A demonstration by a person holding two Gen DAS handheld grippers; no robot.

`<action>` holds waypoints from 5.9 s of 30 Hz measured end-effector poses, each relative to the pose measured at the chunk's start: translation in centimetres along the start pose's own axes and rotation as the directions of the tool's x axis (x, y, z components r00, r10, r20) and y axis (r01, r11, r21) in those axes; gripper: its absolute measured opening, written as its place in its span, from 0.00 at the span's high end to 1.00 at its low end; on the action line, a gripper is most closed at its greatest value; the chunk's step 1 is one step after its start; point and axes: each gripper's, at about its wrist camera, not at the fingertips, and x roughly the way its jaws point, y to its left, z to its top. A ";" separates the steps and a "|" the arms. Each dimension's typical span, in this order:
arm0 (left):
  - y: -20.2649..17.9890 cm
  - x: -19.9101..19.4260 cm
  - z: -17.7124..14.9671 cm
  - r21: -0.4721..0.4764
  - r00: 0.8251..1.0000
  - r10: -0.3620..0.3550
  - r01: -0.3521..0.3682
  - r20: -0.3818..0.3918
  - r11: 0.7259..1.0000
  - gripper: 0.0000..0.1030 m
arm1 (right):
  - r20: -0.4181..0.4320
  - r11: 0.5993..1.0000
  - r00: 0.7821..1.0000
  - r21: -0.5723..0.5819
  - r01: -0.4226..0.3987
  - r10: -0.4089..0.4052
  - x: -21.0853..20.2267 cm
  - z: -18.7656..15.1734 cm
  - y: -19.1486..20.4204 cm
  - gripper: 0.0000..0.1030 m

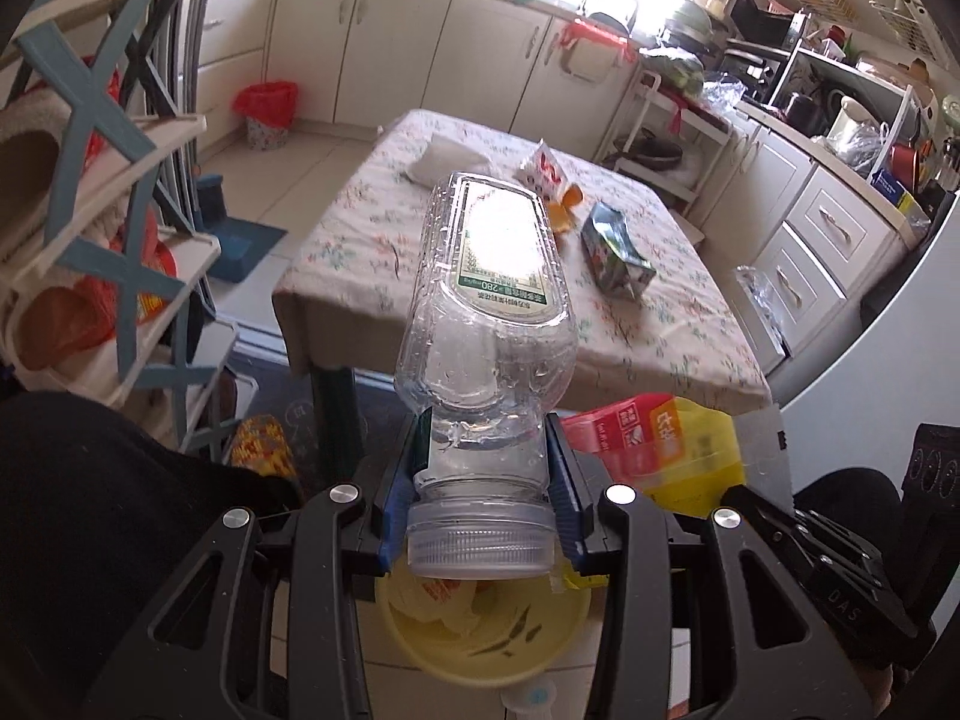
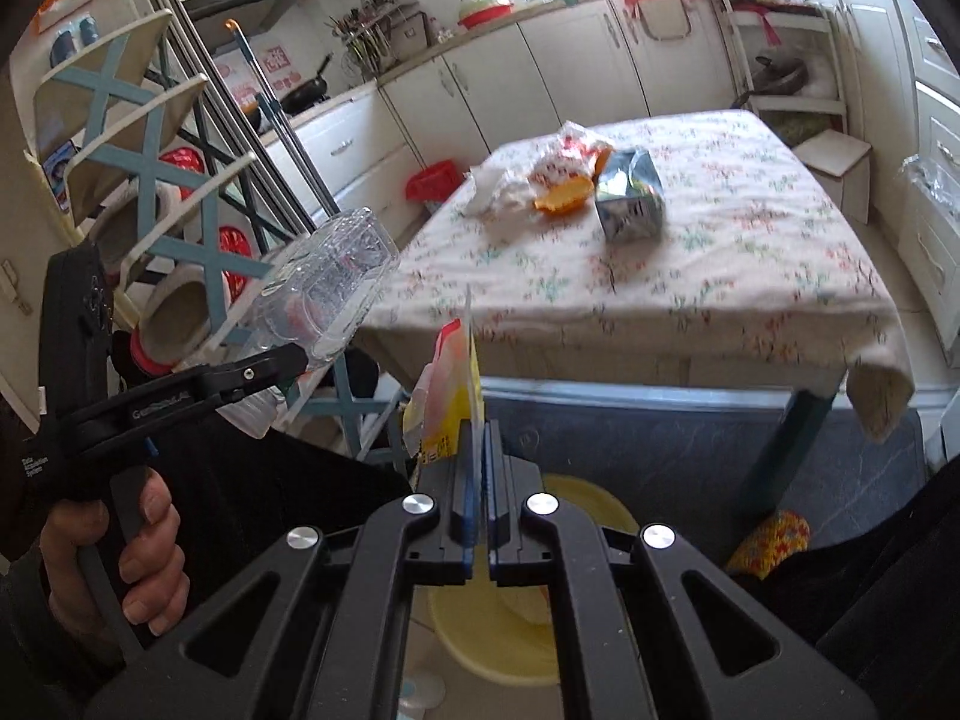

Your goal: Collect trash

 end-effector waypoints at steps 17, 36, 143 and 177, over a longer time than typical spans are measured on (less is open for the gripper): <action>-1.5 6.3 -7.7 -0.004 0.892 -0.037 0.039 -0.451 0.999 0.63 | -0.283 0.995 0.954 -0.003 0.103 -0.100 3.6 -3.9 -0.6 0.96; -2.2 5.2 -6.7 0.082 0.945 0.089 -0.067 -0.314 0.994 0.22 | -0.270 0.989 0.959 0.100 0.113 -0.083 4.6 -3.7 -1.7 0.51; -0.4 29.4 21.7 0.222 0.968 0.236 -0.211 -0.091 0.952 0.06 | 0.020 0.965 0.977 0.161 0.205 -0.211 9.5 15.0 -7.8 0.21; 1.5 25.0 21.2 0.229 0.986 0.095 -0.062 -0.135 0.971 0.10 | -0.036 0.969 0.976 0.114 0.218 -0.216 12.2 15.5 -8.6 0.21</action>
